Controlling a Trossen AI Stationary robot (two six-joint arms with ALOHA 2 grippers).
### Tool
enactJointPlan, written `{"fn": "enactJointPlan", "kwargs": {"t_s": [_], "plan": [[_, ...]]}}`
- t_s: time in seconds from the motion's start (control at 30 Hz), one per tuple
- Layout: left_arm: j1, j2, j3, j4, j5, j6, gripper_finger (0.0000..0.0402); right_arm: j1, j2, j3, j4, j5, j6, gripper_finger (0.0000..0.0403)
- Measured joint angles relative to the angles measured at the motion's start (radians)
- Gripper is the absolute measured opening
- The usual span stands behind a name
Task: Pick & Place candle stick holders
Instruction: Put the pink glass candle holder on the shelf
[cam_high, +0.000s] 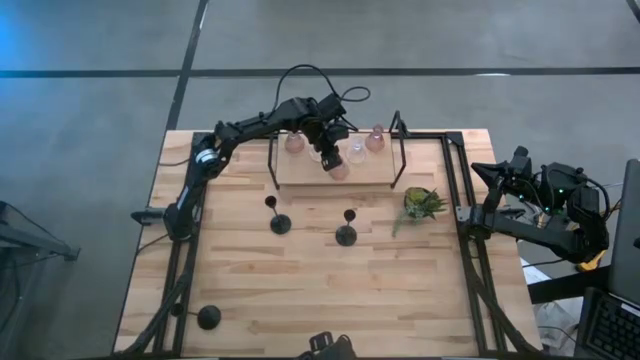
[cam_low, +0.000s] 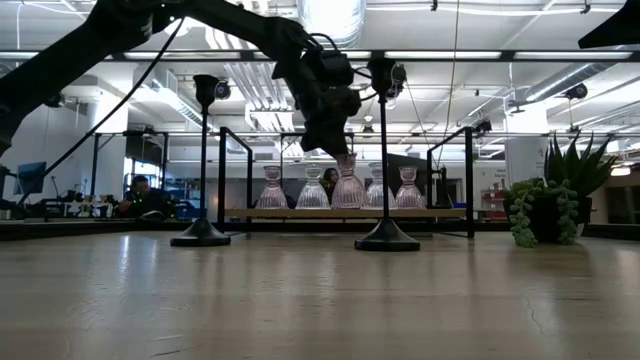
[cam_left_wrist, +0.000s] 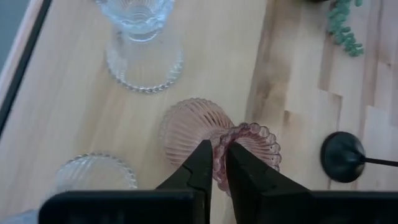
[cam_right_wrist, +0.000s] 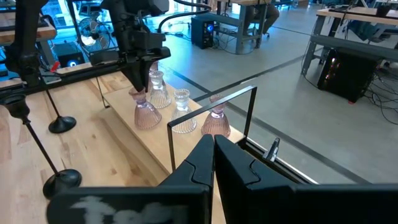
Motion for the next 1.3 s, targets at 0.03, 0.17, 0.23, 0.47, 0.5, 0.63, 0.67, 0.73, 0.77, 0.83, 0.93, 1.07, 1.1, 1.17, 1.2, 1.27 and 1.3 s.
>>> {"fn": "enactJointPlan", "kwargs": {"t_s": [0.03,0.17,0.23,0.47,0.5,0.63,0.67,0.73,0.77,0.83,0.93,1.07,1.1,1.17,1.2,1.27,1.3], "plan": [[0.001,0.001,0.0,0.0,-0.005,0.002,0.004,0.0,0.0,0.0,0.0,0.0,0.0,0.0008],[0.001,0.002,-0.001,0.004,-0.023,0.003,0.0047,0.0,0.0,0.0,0.0,0.0,0.0,0.0008],[0.002,0.002,-0.001,0.009,-0.025,0.003,0.0047,0.0,0.0,0.0,0.0,0.0,0.0,0.0008],[0.005,0.003,-0.001,0.022,-0.023,-0.001,0.0049,0.0,0.0,0.0,0.0,0.0,0.0,0.0008],[0.006,0.003,-0.001,0.027,-0.023,-0.001,0.0049,0.0,0.0,0.0,0.0,0.0,0.0,0.0008],[0.008,0.003,-0.002,0.041,-0.018,0.0,0.005,0.0,0.0,0.0,0.0,0.0,0.0,0.0008],[0.008,0.003,-0.002,0.045,-0.018,0.0,0.005,0.0,0.0,0.0,0.0,0.0,0.0,0.0008],[0.009,0.003,-0.002,0.046,-0.017,0.0,0.005,0.0,0.0,0.0,0.0,0.0,0.0,0.0008],[0.009,0.003,-0.002,0.046,-0.016,0.0,0.005,0.0,0.0,0.0,0.0,0.0,0.0,0.0008],[0.01,0.003,-0.002,0.046,-0.015,0.0,0.0051,0.0,0.0,0.0,0.0,0.0,0.0,0.0008],[0.013,0.003,-0.002,0.046,-0.008,-0.001,0.0051,0.0,0.0,0.0,0.0,0.0,0.0,0.0008],[0.016,0.003,-0.002,0.044,-0.005,-0.001,0.006,0.0,0.0,0.0,0.0,0.0,0.0,0.0008],[0.016,0.003,-0.002,0.043,-0.006,-0.001,0.0066,0.0,0.0,0.0,0.0,0.0,0.0,0.0008],[0.016,0.005,-0.002,0.037,-0.002,-0.001,0.008,0.0,0.0,0.0,0.0,0.0,0.0,0.0008],[0.016,0.005,-0.002,0.037,0.001,-0.001,0.0086,0.0,0.0,0.0,0.0,0.0,0.0,0.0008],[0.016,0.005,-0.002,0.037,0.002,-0.001,0.0096,0.0,0.0,0.0,0.0,0.0,0.0,0.0008],[0.016,0.005,-0.002,0.037,0.003,0.0,0.01,0.0,0.0,0.0,0.0,0.0,0.0,0.0008]]}}
